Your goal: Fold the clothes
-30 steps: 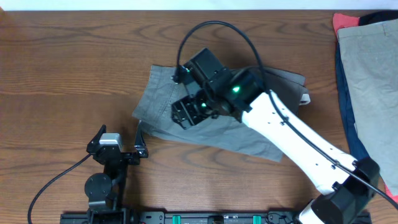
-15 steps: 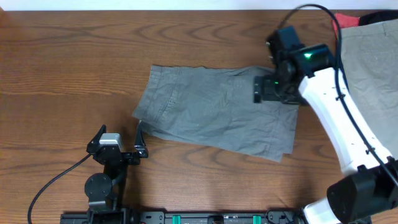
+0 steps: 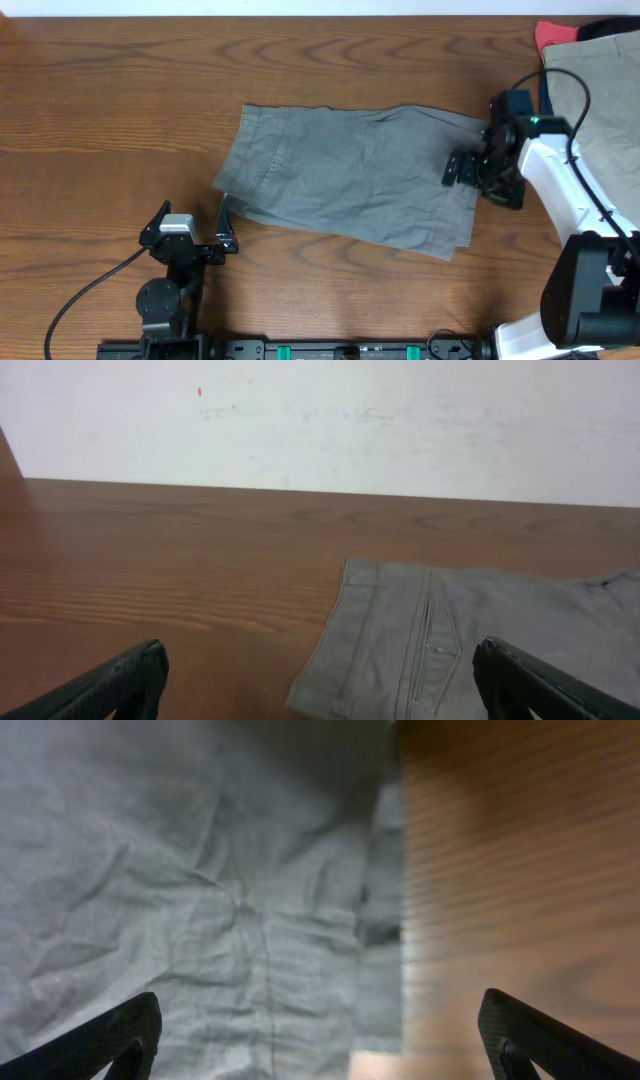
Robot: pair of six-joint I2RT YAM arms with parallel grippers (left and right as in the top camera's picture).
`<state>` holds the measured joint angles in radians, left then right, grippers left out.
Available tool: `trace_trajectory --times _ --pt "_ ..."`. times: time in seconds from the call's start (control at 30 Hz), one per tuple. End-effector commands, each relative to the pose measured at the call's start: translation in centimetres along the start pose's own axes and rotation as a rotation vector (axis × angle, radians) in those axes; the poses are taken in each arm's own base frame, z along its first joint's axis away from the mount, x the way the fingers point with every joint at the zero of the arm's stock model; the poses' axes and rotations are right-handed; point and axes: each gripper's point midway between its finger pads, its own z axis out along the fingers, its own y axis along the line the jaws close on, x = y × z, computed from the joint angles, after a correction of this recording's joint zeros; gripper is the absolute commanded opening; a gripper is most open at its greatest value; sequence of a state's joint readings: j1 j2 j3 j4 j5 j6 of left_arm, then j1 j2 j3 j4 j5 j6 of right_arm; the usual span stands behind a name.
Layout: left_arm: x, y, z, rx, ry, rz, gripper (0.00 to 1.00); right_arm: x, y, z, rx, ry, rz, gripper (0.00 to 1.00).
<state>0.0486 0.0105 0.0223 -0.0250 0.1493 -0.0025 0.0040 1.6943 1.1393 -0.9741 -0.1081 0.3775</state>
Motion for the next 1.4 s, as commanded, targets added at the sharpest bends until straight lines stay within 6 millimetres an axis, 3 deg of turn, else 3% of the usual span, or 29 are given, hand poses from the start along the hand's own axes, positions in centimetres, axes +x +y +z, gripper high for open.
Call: trace_trajectory --times 0.0,0.33,0.47,0.67,0.8,0.97,1.17,1.37 --pt "1.6 -0.1 0.1 0.007 0.045 -0.001 0.98 1.5 0.8 1.2 -0.086 0.044 -0.02 0.99" --pt "1.6 -0.1 0.1 0.008 0.045 -0.001 0.98 3.5 0.4 3.9 -0.107 0.077 -0.004 0.99" --pt "1.6 -0.1 0.1 0.008 0.045 -0.001 0.98 4.0 0.1 4.7 -0.106 0.079 0.006 0.94" --pt "1.6 -0.1 0.1 0.008 0.045 -0.001 0.98 3.7 0.1 5.5 -0.117 0.052 0.015 0.64" --pt "1.6 -0.1 0.1 0.008 0.045 -0.001 0.98 2.9 0.5 5.5 -0.129 0.016 0.009 0.35" --pt "1.6 -0.1 0.1 0.008 0.046 -0.001 0.98 2.3 -0.8 5.8 -0.052 -0.013 0.062 0.01" --pt "1.6 -0.1 0.1 0.008 0.046 -0.001 0.98 -0.3 -1.7 5.1 -0.05 -0.095 0.101 0.01" --pt "1.6 -0.3 0.1 0.019 0.046 -0.003 0.98 -4.7 -0.6 1.8 -0.081 -0.214 -0.007 0.01"
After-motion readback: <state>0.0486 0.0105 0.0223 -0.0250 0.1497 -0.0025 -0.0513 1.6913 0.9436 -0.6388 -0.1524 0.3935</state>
